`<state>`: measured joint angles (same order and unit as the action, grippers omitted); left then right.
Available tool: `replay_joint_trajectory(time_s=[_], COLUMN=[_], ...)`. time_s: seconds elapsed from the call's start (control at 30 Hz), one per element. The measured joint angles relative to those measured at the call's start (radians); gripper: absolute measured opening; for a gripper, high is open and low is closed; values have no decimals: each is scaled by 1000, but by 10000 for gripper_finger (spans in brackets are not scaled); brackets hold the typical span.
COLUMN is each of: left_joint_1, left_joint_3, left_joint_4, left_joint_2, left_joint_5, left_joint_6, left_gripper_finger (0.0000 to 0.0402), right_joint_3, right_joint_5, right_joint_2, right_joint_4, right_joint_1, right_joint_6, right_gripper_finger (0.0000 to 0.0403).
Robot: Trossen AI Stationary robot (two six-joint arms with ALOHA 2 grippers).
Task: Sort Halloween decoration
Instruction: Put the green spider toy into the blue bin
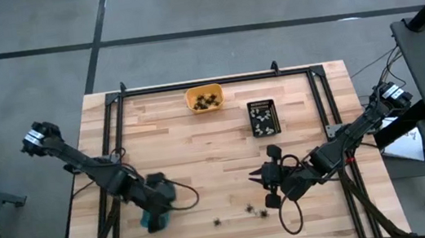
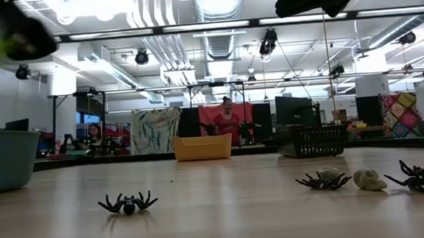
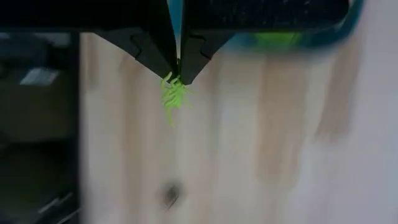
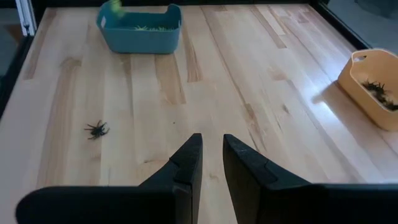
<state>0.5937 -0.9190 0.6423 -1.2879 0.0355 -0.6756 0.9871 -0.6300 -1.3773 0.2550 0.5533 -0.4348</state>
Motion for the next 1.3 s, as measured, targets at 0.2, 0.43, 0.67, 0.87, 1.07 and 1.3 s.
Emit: replay_joint_trajectory(time_s=[0.2,0.43,0.67,0.87,1.07,1.3], left_joint_1=[0,0,0,0,0,0], left_joint_3=[-1,2,3,3,3,3], left_joint_4=[295,328,375,374,374,374], left_joint_2=[53,-2,-73,-122,-167,-196], left_joint_5=[4,0,-24,-26,-26,-24], left_joint_6=[-150,-172,-169,-146,-142,-130], left_gripper_finger=[0,0,0,0,0,0], right_joint_3=[0,0,0,0,0,0], right_joint_5=[-1,0,1,1,1,1], right_joint_2=[0,0,1,1,1,1], right_joint_4=[0,-7,-8,-7,-7,-7], right_joint_1=[-2,-2,-3,-3,-3,-3], right_joint_6=[40,41,-25,-25,-25,-18], right_gripper_finger=[57,57,57,57,57,57])
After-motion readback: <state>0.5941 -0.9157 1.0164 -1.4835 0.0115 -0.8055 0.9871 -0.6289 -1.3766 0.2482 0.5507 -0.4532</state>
